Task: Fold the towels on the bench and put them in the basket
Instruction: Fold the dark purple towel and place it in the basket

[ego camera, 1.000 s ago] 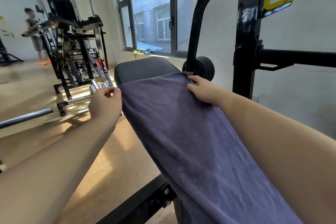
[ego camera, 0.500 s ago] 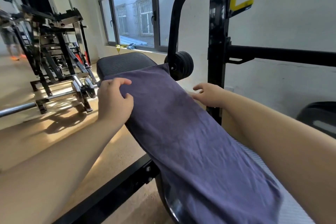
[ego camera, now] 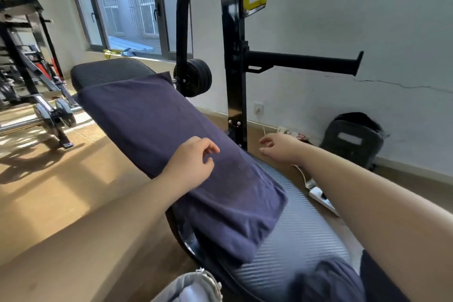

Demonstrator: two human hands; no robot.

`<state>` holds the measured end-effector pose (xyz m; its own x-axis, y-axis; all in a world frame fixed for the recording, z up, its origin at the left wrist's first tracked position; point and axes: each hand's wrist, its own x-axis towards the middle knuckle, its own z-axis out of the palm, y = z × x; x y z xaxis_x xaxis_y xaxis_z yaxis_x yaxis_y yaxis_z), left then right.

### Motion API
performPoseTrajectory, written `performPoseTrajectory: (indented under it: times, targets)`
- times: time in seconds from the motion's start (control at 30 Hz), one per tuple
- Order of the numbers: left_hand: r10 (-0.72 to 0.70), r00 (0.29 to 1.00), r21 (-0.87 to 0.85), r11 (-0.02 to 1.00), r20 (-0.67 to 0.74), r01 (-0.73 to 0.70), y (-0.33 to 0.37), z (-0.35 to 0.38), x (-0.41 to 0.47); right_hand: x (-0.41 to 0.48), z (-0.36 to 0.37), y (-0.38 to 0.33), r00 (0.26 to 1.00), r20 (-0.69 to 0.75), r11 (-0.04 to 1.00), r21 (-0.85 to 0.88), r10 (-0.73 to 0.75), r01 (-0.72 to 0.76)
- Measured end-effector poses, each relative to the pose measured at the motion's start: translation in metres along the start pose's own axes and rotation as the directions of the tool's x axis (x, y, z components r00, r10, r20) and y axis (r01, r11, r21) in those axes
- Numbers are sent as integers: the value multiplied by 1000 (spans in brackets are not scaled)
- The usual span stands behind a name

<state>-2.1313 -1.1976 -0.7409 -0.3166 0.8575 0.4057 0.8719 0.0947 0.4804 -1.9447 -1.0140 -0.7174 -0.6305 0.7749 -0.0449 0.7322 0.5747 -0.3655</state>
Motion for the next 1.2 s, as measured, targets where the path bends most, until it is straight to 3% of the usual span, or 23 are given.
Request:
performPoseTrajectory:
  times: [0.23, 0.37, 0.5, 0.7, 0.83, 0.97, 1.1, 1.2]
  targets:
    - [43, 979, 6, 999, 198, -46, 30, 47, -46, -57, 49, 52, 987, 118, 993, 23, 110, -113]
    - [65, 973, 110, 990, 224, -91, 32, 63, -70, -71, 71, 60, 988, 117, 994, 18, 104, -107]
    - [212, 949, 286, 918, 234, -276, 27, 72, -89, -77, 89, 58, 993, 69, 995, -3, 96, -96]
    - [312, 919, 375, 844, 240, -384, 23, 74, -107, -76, 97, 56, 996, 27, 996, -32, 82, -81]
    - [342, 886, 421, 786, 314, -453, 21, 75, -114, -72, 99, 63, 991, -48, 987, 104, 125, -119]
    - [395, 912, 364, 838, 108, -406, 17, 87, -120, -70, 97, 66, 964, -150, 937, 306, 221, -167]
    - [369, 929, 194, 910, 17, -366, 26, 87, -121, -71, 95, 64, 899, -143, 716, 661, 414, -225]
    - [299, 954, 81, 951, 9, -299, 36, 82, -120, -69, 94, 66, 854, -130, 592, 772, 503, -232]
